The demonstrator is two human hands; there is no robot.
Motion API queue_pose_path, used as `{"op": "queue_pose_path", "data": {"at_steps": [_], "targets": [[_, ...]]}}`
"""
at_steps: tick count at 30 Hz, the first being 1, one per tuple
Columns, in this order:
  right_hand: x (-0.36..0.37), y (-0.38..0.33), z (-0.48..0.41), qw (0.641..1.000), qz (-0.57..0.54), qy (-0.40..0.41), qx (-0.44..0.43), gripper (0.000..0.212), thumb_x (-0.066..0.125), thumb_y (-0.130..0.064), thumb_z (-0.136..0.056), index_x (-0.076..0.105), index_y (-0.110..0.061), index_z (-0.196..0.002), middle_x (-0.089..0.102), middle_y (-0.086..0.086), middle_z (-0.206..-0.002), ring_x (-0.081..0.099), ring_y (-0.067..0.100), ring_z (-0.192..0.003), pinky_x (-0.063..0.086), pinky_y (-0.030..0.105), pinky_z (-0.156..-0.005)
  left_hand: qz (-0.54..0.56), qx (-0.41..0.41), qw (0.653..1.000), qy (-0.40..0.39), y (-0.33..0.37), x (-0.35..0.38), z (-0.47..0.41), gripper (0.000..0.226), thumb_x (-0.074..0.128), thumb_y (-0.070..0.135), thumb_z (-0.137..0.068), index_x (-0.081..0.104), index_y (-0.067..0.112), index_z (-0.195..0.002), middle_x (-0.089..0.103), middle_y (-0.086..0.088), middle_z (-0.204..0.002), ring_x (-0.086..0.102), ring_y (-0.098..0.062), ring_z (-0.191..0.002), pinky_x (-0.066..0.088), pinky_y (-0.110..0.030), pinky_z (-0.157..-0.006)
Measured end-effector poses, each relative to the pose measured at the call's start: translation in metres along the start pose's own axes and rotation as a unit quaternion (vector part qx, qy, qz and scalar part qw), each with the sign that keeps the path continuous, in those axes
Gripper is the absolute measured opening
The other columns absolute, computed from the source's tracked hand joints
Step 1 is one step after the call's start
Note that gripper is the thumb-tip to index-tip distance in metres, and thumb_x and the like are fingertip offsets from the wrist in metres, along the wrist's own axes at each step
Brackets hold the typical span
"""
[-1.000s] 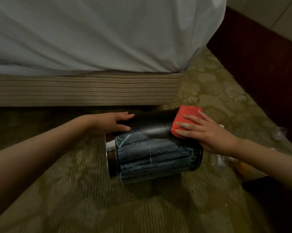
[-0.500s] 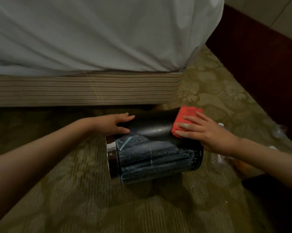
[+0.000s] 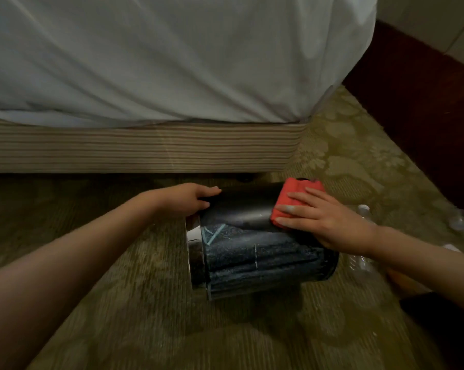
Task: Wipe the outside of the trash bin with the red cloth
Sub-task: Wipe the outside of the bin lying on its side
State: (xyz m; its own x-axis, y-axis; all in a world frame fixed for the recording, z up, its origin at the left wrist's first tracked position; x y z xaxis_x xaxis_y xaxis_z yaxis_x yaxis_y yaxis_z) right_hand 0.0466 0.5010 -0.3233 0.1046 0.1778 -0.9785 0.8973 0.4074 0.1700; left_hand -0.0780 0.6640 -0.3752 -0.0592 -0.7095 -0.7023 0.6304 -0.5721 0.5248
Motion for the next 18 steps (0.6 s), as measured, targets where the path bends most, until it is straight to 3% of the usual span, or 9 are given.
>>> {"op": "queue_pose_path", "data": {"at_steps": [3,6,8,11,14,18], "targets": [[0.003,-0.034,-0.052,0.999,-0.012,0.031,-0.022,0.054,0.075,-0.012,-0.072,0.062,-0.018,-0.124,0.06,0.006,-0.127,0.054,0.038,-0.117,0.041,0.058,-0.096,0.027,0.002,1.0,0.004,0.0,-0.002,0.0,0.048,0.038,0.013,-0.099,0.031,0.027,-0.144,0.03,0.005,-0.15,0.033,-0.014,-0.134,0.025,-0.025,-0.105],[0.014,-0.059,-0.09,0.998,-0.051,0.02,-0.03,0.051,0.067,-0.013,-0.081,0.056,-0.021,-0.13,0.054,0.005,-0.134,0.045,0.037,-0.126,0.031,0.056,-0.104,0.077,0.006,0.997,0.018,0.0,-0.004,-0.001,0.045,0.038,0.009,-0.099,0.036,0.021,-0.142,0.035,0.001,-0.149,0.033,-0.013,-0.134,0.024,-0.018,-0.1],[0.019,-0.048,-0.079,0.998,-0.063,-0.006,-0.019,0.052,0.062,-0.015,-0.086,0.049,-0.024,-0.136,0.047,0.003,-0.141,0.038,0.035,-0.132,0.026,0.055,-0.108,0.107,0.011,0.994,0.013,0.001,-0.004,-0.001,0.045,0.038,0.01,-0.098,0.037,0.022,-0.141,0.037,0.001,-0.147,0.038,-0.011,-0.128,0.027,-0.018,-0.096],[0.015,-0.024,-0.048,0.997,-0.071,0.0,-0.005,0.051,0.065,-0.01,-0.083,0.054,-0.02,-0.133,0.05,0.008,-0.138,0.042,0.037,-0.129,0.033,0.06,-0.103,0.142,0.022,0.99,0.009,0.005,-0.007,-0.001,0.049,0.039,0.012,-0.098,0.031,0.03,-0.143,0.037,0.001,-0.146,0.038,-0.012,-0.126,0.031,-0.025,-0.103],[0.012,-0.02,-0.041,0.998,-0.058,0.005,0.006,0.047,0.065,-0.011,-0.084,0.057,-0.018,-0.13,0.048,0.021,-0.136,0.044,0.042,-0.126,0.036,0.061,-0.1,0.098,0.052,0.993,0.038,0.023,-0.009,-0.006,0.053,0.04,0.017,-0.099,0.02,0.032,-0.146,0.028,-0.001,-0.152,0.027,-0.017,-0.138,0.021,-0.035,-0.115],[0.007,-0.015,-0.035,0.999,-0.004,0.039,0.028,0.048,0.073,-0.016,-0.078,0.062,-0.019,-0.124,0.056,0.026,-0.125,0.052,0.043,-0.117,0.039,0.06,-0.097,-0.055,0.092,0.992,0.072,0.056,0.004,-0.016,0.052,0.034,0.032,-0.1,0.011,0.042,-0.145,0.003,-0.003,-0.158,-0.002,-0.024,-0.145,0.002,-0.047,-0.117]]}}
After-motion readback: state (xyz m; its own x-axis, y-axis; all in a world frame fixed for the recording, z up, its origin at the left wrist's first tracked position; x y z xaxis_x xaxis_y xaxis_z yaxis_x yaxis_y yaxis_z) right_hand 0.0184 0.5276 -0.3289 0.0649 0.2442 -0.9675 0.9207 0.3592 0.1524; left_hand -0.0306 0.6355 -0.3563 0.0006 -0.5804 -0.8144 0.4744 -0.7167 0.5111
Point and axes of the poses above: each hand's wrist, its own z-axis away from the middle knuckle, its own x-axis out of the palm, y = z × x, the point moved 9 cm from there along -z, towards the middle knuckle
